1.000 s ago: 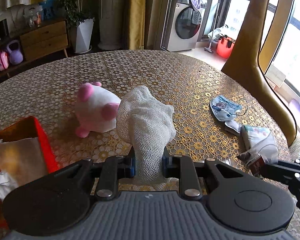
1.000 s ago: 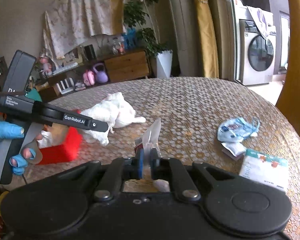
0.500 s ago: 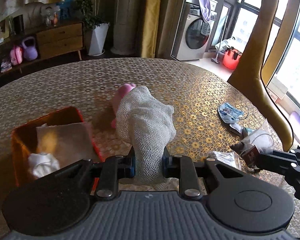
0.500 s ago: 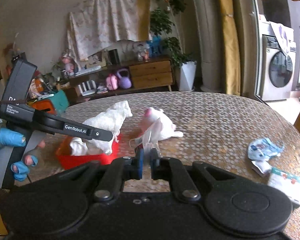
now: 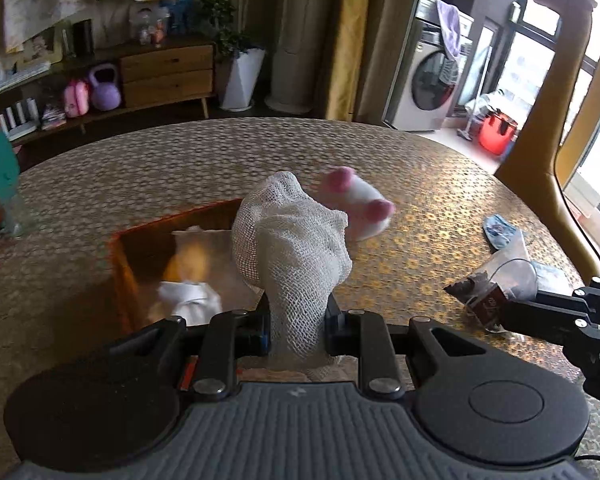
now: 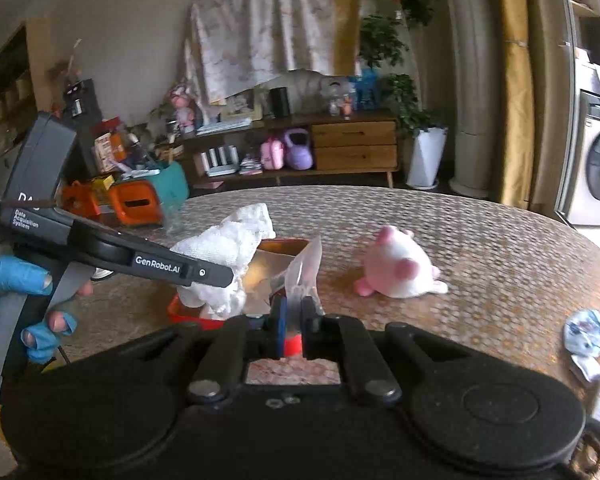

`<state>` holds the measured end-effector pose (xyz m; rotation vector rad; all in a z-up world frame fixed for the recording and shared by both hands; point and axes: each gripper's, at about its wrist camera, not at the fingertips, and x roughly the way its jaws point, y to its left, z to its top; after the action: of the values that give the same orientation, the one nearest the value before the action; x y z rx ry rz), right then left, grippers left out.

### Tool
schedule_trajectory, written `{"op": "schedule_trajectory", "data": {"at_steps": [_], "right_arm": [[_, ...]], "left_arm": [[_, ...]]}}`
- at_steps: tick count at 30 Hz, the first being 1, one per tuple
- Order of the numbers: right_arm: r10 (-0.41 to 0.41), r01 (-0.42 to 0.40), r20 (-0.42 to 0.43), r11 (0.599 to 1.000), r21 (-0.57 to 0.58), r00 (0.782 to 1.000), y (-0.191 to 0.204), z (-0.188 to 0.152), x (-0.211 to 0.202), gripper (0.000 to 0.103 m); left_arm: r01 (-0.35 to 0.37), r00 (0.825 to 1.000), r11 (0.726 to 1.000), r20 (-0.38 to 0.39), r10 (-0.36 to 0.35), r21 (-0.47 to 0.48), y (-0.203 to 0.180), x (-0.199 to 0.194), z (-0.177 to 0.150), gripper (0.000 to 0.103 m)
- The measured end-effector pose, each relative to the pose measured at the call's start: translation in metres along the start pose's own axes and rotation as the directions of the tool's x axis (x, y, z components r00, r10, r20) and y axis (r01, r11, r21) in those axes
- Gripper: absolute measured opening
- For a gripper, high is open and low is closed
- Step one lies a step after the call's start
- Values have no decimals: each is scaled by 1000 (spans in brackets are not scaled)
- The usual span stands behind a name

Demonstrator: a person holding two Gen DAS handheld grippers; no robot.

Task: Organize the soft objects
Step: 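Carry the gauze in the left tool while the right tool carries the bag to the tin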

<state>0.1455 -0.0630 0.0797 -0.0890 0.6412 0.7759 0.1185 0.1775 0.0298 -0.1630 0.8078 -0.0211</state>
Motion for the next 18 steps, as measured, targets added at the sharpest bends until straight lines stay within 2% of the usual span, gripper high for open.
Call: {"op": "schedule_trajectory", "data": {"at_steps": [9,18], "right_arm": [[53,-55,-31,997,-46,998,33,15,41,7],[48,-54,-110,997,-60,993,42,22,96,7]], "left_arm": [[-71,997,997,-3,71,-42,49,-3,6,23],[-145,988,989,-52,144,-24,78,30,18,23]]}}
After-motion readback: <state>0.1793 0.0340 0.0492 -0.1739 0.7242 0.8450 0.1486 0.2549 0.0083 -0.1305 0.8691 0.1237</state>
